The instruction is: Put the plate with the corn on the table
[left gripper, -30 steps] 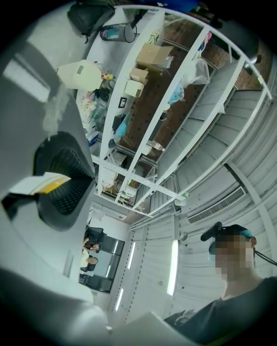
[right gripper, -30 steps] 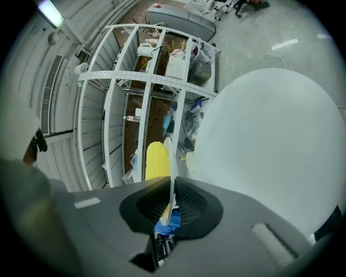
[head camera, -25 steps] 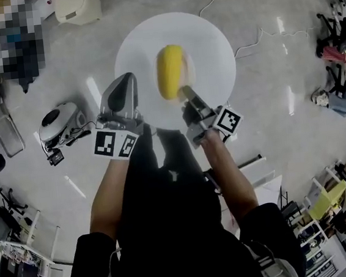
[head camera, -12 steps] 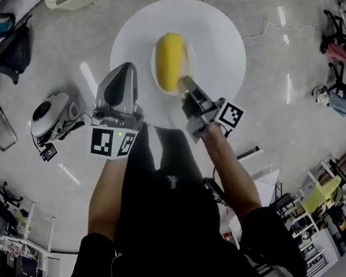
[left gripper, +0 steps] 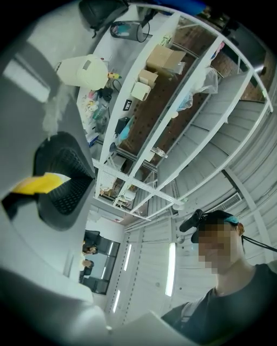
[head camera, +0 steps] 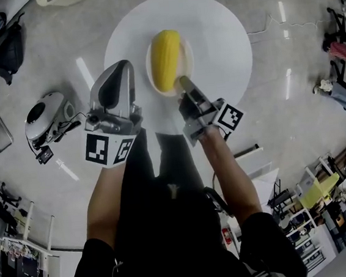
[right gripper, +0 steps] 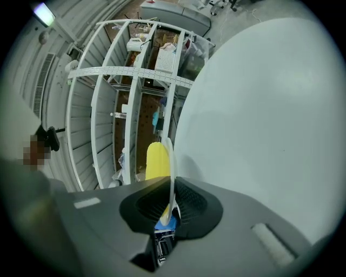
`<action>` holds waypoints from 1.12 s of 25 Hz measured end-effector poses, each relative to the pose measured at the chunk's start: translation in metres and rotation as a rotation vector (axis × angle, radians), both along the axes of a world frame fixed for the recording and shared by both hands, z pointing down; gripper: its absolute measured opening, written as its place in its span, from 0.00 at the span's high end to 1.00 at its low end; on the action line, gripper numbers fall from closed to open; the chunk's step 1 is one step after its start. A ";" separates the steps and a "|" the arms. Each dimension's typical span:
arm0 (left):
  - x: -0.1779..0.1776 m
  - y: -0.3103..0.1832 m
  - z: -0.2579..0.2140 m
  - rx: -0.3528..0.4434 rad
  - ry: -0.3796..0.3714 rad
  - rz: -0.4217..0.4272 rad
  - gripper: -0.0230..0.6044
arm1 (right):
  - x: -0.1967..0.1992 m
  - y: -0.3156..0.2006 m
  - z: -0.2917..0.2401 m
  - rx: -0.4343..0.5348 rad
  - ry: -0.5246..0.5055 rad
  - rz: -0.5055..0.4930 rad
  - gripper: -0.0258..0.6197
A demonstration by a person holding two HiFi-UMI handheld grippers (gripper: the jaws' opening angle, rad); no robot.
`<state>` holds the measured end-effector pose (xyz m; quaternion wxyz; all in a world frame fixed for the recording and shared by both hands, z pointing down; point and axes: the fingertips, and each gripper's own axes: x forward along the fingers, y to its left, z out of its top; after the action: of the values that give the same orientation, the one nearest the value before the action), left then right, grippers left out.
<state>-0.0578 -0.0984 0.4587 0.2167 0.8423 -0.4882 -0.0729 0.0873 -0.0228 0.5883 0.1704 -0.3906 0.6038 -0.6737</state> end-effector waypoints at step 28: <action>-0.004 -0.004 0.032 -0.037 0.036 -0.032 0.96 | -0.005 -0.005 0.048 -0.074 0.019 -0.011 0.91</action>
<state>-0.0620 -0.1025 0.4909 0.2396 0.8287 -0.4991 -0.0825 0.0820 -0.0279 0.6361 0.1464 -0.3997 0.5821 -0.6927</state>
